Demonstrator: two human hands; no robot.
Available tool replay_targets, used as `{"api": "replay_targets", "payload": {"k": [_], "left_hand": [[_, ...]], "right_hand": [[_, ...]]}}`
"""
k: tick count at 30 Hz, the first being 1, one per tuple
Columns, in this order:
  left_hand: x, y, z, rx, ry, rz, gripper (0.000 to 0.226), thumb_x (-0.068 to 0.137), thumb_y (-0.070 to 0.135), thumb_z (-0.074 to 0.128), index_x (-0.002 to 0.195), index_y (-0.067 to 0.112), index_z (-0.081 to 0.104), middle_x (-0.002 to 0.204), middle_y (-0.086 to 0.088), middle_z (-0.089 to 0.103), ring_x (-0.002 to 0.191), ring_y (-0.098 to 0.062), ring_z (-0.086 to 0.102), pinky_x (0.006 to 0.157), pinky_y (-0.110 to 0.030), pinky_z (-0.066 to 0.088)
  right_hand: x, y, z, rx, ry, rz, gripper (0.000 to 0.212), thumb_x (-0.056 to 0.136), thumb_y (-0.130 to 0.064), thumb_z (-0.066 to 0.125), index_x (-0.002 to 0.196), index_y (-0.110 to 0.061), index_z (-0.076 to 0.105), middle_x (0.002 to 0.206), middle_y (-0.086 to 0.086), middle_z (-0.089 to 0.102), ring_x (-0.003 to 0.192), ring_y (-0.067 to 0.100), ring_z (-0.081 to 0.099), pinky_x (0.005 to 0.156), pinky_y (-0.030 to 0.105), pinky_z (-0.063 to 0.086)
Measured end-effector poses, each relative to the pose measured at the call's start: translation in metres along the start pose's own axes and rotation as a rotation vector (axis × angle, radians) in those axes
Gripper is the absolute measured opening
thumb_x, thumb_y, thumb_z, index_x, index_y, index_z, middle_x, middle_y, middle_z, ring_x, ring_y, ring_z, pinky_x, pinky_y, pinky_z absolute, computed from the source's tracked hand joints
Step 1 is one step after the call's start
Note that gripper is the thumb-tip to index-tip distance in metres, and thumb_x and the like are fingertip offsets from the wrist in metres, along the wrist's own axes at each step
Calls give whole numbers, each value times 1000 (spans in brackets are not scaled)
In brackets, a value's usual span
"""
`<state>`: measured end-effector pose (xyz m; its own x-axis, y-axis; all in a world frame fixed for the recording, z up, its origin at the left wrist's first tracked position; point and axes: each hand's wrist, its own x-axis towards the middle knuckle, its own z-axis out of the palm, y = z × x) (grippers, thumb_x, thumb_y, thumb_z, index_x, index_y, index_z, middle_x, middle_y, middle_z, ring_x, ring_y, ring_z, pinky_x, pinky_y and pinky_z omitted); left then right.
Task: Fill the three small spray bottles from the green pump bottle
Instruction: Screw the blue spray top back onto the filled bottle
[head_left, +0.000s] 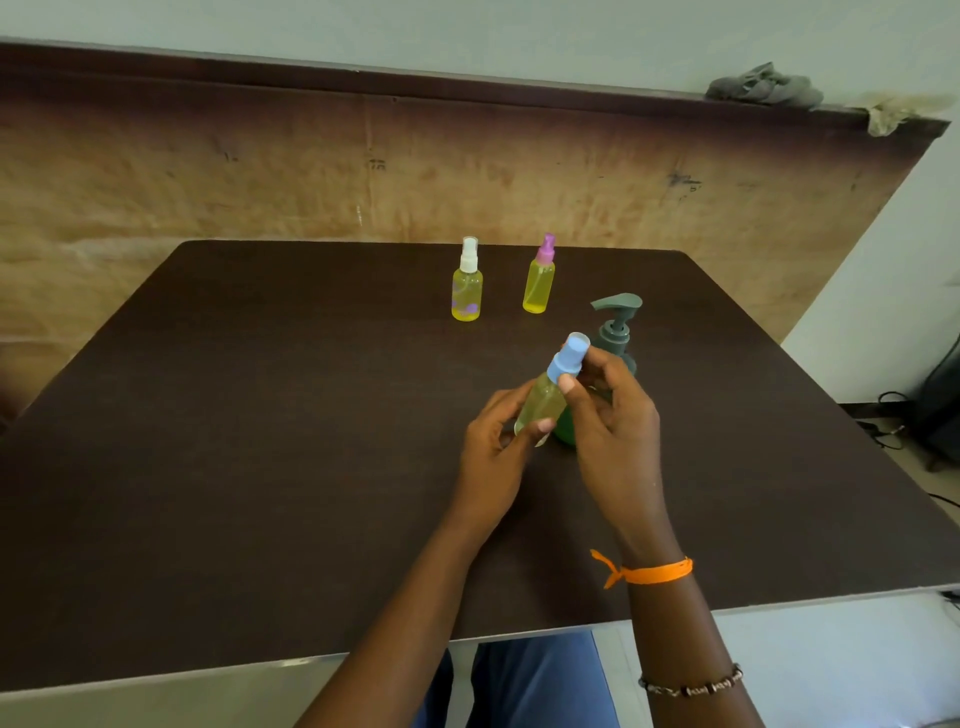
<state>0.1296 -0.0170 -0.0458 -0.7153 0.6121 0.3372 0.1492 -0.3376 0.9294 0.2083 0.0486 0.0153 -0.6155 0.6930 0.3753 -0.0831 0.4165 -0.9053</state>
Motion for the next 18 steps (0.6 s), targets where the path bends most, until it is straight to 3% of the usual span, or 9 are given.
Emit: {"api": "replay_targets", "payload": {"k": [2,5,8,12,15,18], "left_hand": [[0,1,0,-9,8,11,35,83,28,63,118,29,60,109,2,62,104,-8,62,84,-23,52],[-1,2,0,-24,7,18,38,81,35,61,117,27,60,110,2,63,104,-9,62,84,-25,52],[0,0,0,-41,18,13,37,79,35,62,116,27,61,109,3,62,103,-9,62,84,-25,52],[1,0,0,-35,19,11,39,79,34,61,117,26,60,110,3,62,104,-6,61,85,-25,52],[1,-2,0,-21,20,12,36,79,34,62,114,26,61,108,3,62,102,-7,61,85,-33,51],[0,-3,0,-35,11,8,33,79,32,61,111,23,63,108,1,61,102,-11,61,86,-41,51]], "right_hand": [[2,-5,2,-30,43,-4,19,88,-15,63,105,-21,57,98,-6,64,92,6,63,78,13,49],[5,-10,5,-125,78,-17,24,82,-27,70,99,-21,53,100,-2,62,92,10,60,74,10,48],[5,-12,4,-123,74,-21,37,82,-27,69,115,-21,54,108,-10,60,101,2,57,79,3,43],[0,-8,0,-108,39,-86,51,85,-3,63,132,-17,48,107,-31,53,104,-12,56,89,2,42],[2,-8,1,-144,89,-106,52,78,-9,72,124,-19,49,99,-16,58,102,3,59,85,5,43],[4,-11,-1,-169,23,-49,68,72,-23,78,129,-22,40,102,-11,55,109,16,53,86,13,42]]}}
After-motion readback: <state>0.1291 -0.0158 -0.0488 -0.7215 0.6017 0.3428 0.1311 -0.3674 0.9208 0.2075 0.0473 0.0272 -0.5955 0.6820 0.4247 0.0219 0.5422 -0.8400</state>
